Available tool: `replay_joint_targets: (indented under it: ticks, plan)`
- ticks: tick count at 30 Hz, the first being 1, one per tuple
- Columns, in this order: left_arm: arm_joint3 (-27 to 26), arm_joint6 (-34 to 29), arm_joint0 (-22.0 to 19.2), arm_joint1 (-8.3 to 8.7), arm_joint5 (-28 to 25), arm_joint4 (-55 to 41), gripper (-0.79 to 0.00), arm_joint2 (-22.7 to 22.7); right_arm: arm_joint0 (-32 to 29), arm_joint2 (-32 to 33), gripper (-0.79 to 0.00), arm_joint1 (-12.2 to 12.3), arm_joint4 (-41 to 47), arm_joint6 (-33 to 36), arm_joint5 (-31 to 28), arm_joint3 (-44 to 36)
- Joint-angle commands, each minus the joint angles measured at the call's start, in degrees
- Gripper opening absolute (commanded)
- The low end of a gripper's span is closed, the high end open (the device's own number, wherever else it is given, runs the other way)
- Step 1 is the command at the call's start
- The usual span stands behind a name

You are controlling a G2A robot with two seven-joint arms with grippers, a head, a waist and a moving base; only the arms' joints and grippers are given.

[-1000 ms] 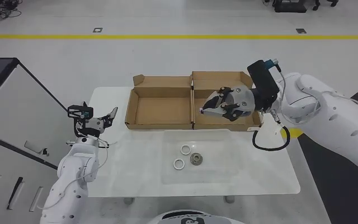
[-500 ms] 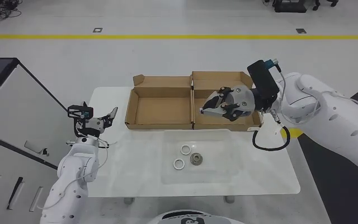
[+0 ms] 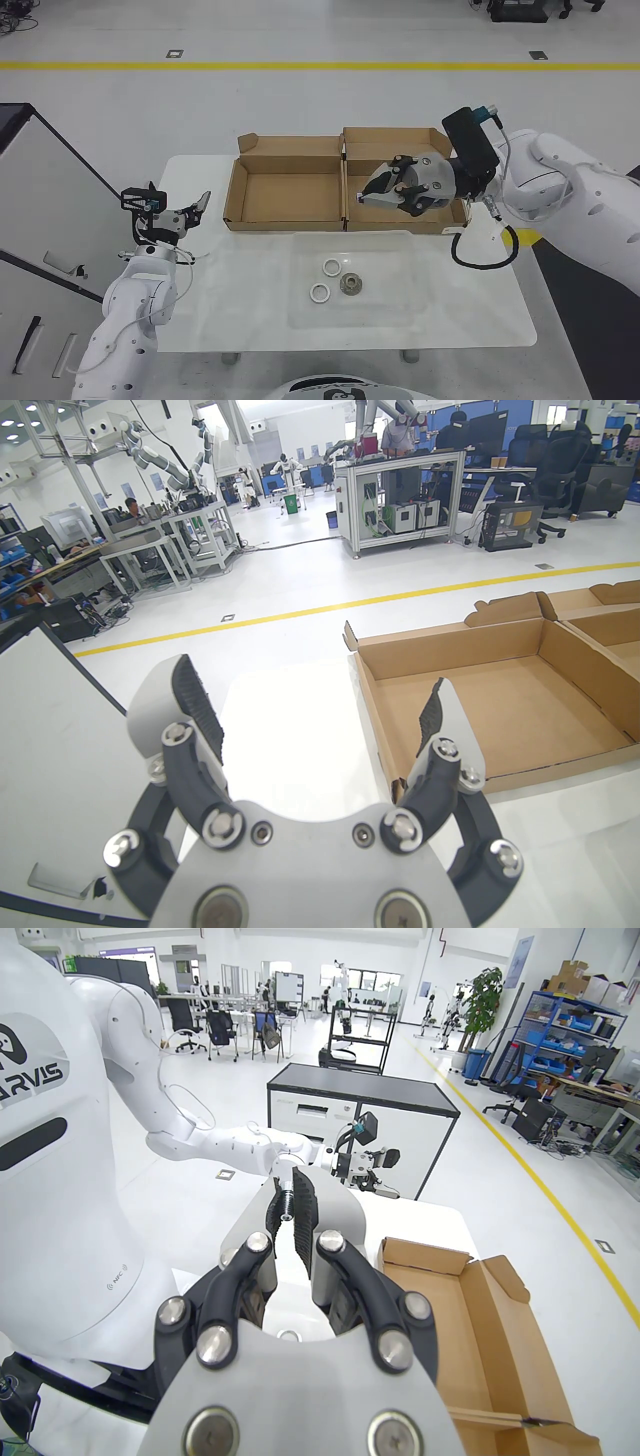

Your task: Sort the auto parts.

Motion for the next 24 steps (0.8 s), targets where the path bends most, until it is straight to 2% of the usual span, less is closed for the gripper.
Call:
replay_joint_targets:
  ticks: [1, 11, 24]
  plan:
    - [0.0, 0.0, 0.0, 0.00, 0.0, 0.0, 0.000, 0.0, 0.1, 0.0, -0.785, 0.0, 0.1, 0.7, 0.0, 0.1]
    - [0.0, 0.0, 0.0, 0.00, 0.0, 0.0, 0.000, 0.0, -0.2, -0.1, -0.785, -0.1, 0.5, 0.4, 0.1, -0.1]
    - [0.0, 0.0, 0.0, 0.00, 0.0, 0.0, 0.000, 0.0, -5.0, 3.7, -0.785, -1.3, 6.5, -6.7, 0.0, -4.3]
